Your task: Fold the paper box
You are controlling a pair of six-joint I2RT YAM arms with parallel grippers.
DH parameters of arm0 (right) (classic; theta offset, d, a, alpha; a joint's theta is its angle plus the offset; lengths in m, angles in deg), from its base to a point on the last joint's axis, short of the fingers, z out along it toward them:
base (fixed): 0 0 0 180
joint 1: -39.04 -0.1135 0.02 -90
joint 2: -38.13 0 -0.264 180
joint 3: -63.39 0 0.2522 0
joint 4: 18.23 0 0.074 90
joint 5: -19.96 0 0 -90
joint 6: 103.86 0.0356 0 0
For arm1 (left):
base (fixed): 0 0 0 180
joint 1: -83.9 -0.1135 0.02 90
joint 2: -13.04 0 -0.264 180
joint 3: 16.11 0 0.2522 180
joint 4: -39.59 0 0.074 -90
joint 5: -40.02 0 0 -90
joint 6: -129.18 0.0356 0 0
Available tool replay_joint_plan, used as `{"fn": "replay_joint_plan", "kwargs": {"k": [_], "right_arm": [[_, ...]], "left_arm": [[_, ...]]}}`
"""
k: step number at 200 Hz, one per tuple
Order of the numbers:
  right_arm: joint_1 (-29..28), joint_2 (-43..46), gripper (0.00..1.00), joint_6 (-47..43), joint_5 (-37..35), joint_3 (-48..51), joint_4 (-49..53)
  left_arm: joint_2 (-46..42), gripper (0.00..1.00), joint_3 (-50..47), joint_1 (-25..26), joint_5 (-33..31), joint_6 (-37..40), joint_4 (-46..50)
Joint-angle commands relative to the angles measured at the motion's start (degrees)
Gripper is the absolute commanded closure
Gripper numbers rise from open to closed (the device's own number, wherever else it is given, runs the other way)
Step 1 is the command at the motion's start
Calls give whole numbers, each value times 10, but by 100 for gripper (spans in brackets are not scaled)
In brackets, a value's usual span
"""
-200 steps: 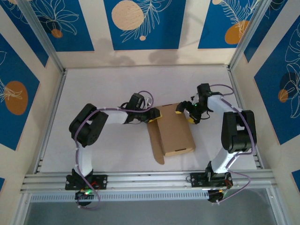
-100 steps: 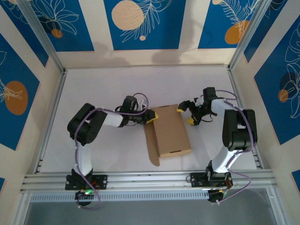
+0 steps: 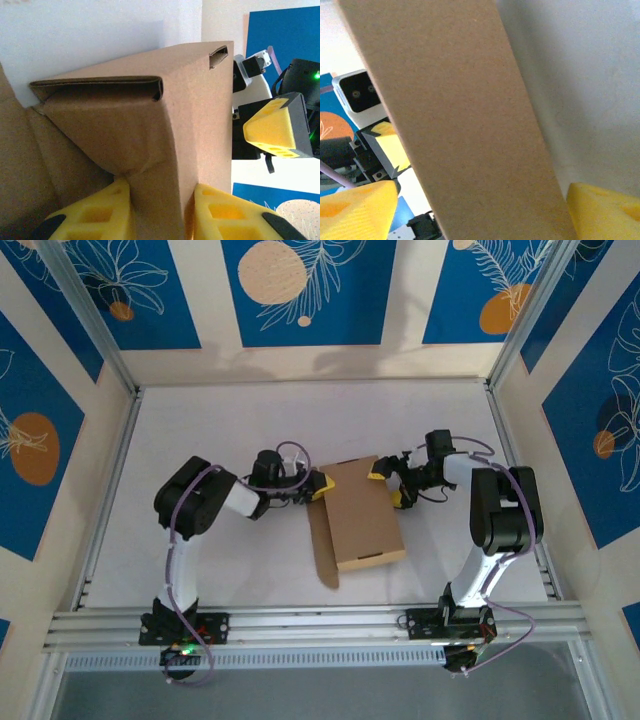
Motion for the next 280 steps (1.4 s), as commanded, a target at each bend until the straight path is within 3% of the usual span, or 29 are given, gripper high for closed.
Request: {"fn": "replay_joint_plan", "kwargs": {"k": [1,14,27,63,96,124,147,175,205,226,280], "right_arm": [[-4,38,26,11,36,2,-3],[0,46,40,12,27,5,-3],[-1,53,46,13,18,6,-1],[6,83,52,-3,-31,12,14],[27,108,54,33,8,34,-41],[27,106,54,48,28,35,-56],[28,106,54,75,56,50,-98],[27,114,55,102,84,59,-137],[23,122,55,106,95,59,-144],[22,122,56,109,95,61,-147],[8,118,57,111,82,60,-151]], "left_arm": [[-13,71,0,6,3,22,87],[-23,69,8,6,-1,44,128],[-33,65,15,6,-8,66,173],[-92,47,15,-8,-32,115,273],[-191,40,-3,-36,-79,178,383],[-239,30,-47,-45,-145,180,441],[-237,22,-68,-45,-169,175,423],[-200,18,-68,-44,-137,147,343],[-166,13,-98,-43,-96,38,128],[-160,12,-111,-40,-87,-10,31],[-170,12,-97,-15,-84,-13,10]]}}
